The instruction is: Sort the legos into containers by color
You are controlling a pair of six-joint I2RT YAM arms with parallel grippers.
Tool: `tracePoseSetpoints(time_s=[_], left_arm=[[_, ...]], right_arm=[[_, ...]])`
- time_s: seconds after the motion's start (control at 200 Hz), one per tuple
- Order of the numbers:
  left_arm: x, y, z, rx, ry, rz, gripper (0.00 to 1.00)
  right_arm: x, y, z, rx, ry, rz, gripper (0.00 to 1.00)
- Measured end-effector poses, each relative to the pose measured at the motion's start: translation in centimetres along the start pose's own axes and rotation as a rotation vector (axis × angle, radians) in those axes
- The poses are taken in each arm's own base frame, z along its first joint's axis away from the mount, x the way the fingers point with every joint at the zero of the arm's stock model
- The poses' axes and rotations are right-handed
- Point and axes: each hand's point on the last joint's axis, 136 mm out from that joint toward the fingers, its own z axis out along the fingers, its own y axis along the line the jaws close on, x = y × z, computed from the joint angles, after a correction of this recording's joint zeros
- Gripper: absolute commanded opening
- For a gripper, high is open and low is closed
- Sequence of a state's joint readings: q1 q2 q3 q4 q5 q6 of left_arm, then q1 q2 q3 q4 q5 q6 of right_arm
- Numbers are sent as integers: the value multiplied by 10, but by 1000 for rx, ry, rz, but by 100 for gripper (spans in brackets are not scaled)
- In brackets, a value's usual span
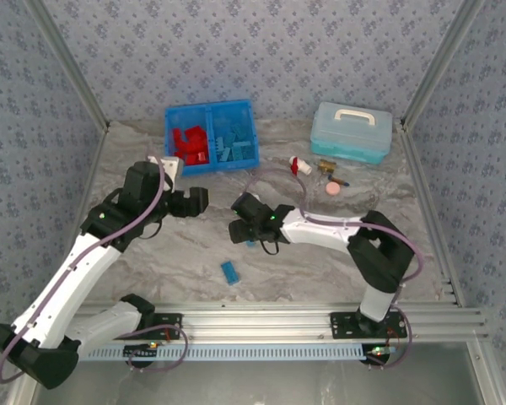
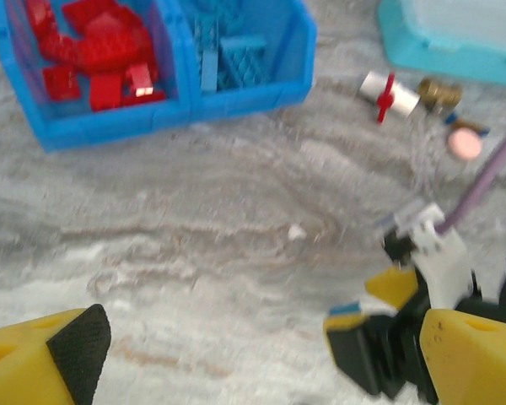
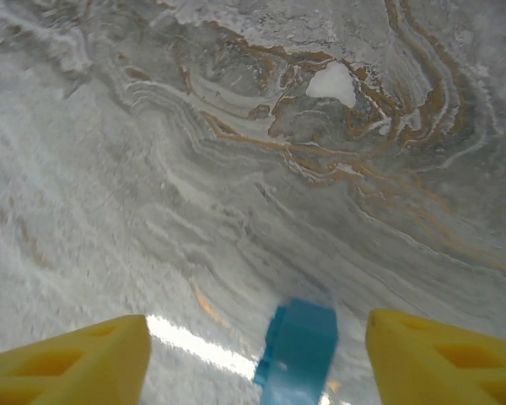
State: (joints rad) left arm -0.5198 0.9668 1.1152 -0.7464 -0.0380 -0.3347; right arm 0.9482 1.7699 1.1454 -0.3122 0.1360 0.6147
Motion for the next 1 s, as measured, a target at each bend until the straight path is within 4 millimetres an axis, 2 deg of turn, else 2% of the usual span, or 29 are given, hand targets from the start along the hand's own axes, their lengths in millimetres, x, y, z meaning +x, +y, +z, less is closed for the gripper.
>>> tracePoseSetpoints(time_s=[0.145, 0.275, 0.37, 0.51, 0.725, 0.849, 0.999], left_arm=[[21, 5, -7, -2, 50, 41, 99], [27, 4, -7, 15, 62, 76, 99], [34, 4, -1, 21, 80, 93, 99], [44, 6, 12, 17, 119, 105, 99], [52, 8, 23, 6, 162, 117, 99], [53, 9, 23, 4, 169, 135, 99], [54, 14, 20, -20, 172, 174, 99]], right_arm=[[1, -2, 14, 50, 21, 14, 68], [8, -9, 16, 100, 34, 13, 68], [12, -11, 15, 124, 37, 7, 60], [15, -12, 15, 139, 35, 10, 42], [25, -18, 17, 166, 47, 11, 36], [23, -18, 16, 167, 40, 16, 18], [16, -16, 7, 152, 17, 16, 17]])
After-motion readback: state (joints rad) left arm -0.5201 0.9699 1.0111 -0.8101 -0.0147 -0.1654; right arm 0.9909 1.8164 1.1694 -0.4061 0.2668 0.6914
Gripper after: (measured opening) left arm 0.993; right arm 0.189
